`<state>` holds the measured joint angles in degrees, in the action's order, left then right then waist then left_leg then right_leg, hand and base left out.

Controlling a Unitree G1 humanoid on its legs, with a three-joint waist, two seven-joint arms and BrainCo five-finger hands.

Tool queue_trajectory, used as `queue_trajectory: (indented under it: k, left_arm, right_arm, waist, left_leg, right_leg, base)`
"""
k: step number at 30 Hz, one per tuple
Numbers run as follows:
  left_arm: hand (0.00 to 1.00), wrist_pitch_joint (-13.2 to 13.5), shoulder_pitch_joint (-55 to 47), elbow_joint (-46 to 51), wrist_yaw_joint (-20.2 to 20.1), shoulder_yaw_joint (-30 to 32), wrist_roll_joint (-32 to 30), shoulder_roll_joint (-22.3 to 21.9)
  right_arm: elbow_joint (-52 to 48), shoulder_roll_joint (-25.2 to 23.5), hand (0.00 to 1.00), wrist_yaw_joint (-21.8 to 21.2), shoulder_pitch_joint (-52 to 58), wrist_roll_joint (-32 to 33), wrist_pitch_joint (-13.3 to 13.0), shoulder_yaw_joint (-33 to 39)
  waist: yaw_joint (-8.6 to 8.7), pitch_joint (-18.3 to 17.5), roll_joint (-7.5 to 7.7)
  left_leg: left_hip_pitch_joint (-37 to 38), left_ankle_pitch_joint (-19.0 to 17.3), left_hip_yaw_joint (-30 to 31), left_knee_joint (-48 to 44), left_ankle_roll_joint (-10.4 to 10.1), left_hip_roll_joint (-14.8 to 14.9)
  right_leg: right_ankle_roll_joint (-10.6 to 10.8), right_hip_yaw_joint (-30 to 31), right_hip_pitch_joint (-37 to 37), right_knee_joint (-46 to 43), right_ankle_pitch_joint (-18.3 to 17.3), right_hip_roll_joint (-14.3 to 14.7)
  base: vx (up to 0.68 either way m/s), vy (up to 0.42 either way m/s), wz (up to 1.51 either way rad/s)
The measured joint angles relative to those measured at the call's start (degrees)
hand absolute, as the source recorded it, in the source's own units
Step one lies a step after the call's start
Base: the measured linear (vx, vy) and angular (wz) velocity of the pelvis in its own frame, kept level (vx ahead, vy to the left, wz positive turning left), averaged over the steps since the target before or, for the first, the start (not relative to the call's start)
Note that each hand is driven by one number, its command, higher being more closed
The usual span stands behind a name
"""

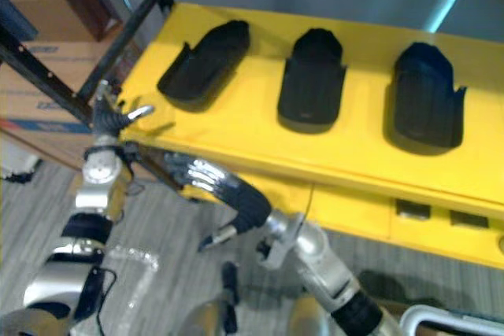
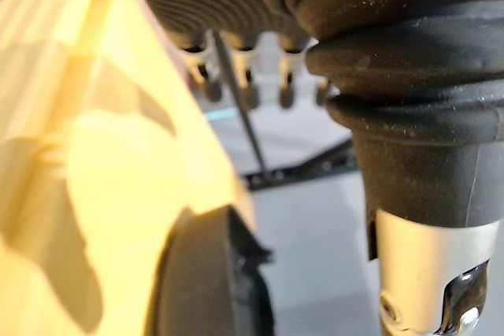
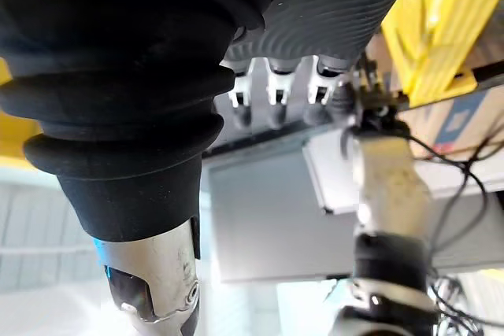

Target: Walk over and take plastic housings, then place them on the shelf

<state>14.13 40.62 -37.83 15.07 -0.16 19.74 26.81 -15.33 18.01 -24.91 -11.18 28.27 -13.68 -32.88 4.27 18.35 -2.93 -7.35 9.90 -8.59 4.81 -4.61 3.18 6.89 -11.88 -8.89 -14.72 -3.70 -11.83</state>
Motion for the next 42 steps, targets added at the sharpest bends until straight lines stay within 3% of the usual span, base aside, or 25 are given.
queue_trajectory:
  k: [11,16,23,28,33,36,42]
  left_arm:
    - [0.0,-0.5,3.5,-3.9,-1.9,0.1,5.1,0.6]
    - [0.0,-1.0,5.6,-4.0,-3.1,0.1,7.5,3.0]
    - [0.0,-0.9,5.6,-5.0,-4.8,0.2,9.2,7.4]
    - [0.0,-2.2,5.6,-6.6,-6.9,-0.1,9.7,10.1]
    - [0.0,-4.3,7.0,-6.6,-10.5,-1.2,11.9,14.9]
    - [0.0,-5.2,7.9,-6.6,-13.4,-3.1,12.0,15.9]
    - [0.0,-8.8,8.3,-6.6,-19.2,-3.6,13.8,18.9]
  right_arm:
    - [-2.8,1.6,0.0,-0.2,3.2,0.1,3.2,-1.1]
    - [-1.8,4.1,0.0,2.6,6.9,-5.1,5.1,-0.3]
    - [7.3,7.2,0.0,1.6,16.2,-7.1,5.0,9.5]
    - [21.7,8.8,0.0,0.3,22.0,-10.2,2.1,12.9]
    - [32.1,8.6,0.0,0.6,23.5,-16.3,-4.6,14.3]
    - [33.9,7.3,0.0,2.7,23.7,-17.4,-6.2,14.4]
    - [39.2,3.4,0.0,7.8,23.4,-19.4,-5.7,16.3]
  waist:
    - [0.97,2.2,0.39]
    - [1.42,5.2,1.39]
    - [2.68,6.5,3.46]
    - [3.13,7.0,4.22]
    - [4.47,7.0,4.24]
    - [4.43,7.0,4.26]
    - [4.04,7.5,4.99]
  left_leg:
    - [-1.3,0.3,-2.3,0.0,0.1,-0.1]
    - [-0.8,0.3,-4.5,0.0,0.2,0.0]
    - [0.6,-0.2,-6.3,-0.1,0.2,0.4]
    - [0.7,-3.3,-7.2,-4.6,0.3,1.1]
    - [-1.0,-5.1,-6.6,-7.5,0.4,1.9]
    - [-1.0,-6.4,-5.9,-9.6,0.3,2.4]
    - [-2.0,-7.9,-5.8,-11.8,0.3,2.8]
  right_leg:
    - [-0.2,2.7,-5.1,-5.3,-2.3,-0.6]
    - [-0.1,4.9,-6.2,-6.0,-2.3,-0.3]
    - [0.0,6.7,-5.8,-5.6,-2.0,0.7]
    - [0.1,7.3,-3.6,-4.0,-1.6,1.0]
    - [0.2,6.9,-2.2,-0.9,0.0,1.6]
    - [0.2,5.7,0.2,1.0,0.5,1.8]
    - [0.1,5.4,0.9,2.3,0.9,2.0]
  base:
    - [0.02,-0.023,-0.07]
    - [0.0,-0.027,-0.2]
    - [0.02,-0.033,-0.15]
    - [0.04,-0.013,-0.11]
    - [0.03,0.0,0.01]
    - [0.03,0.008,0.12]
    - [0.01,0.002,0.01]
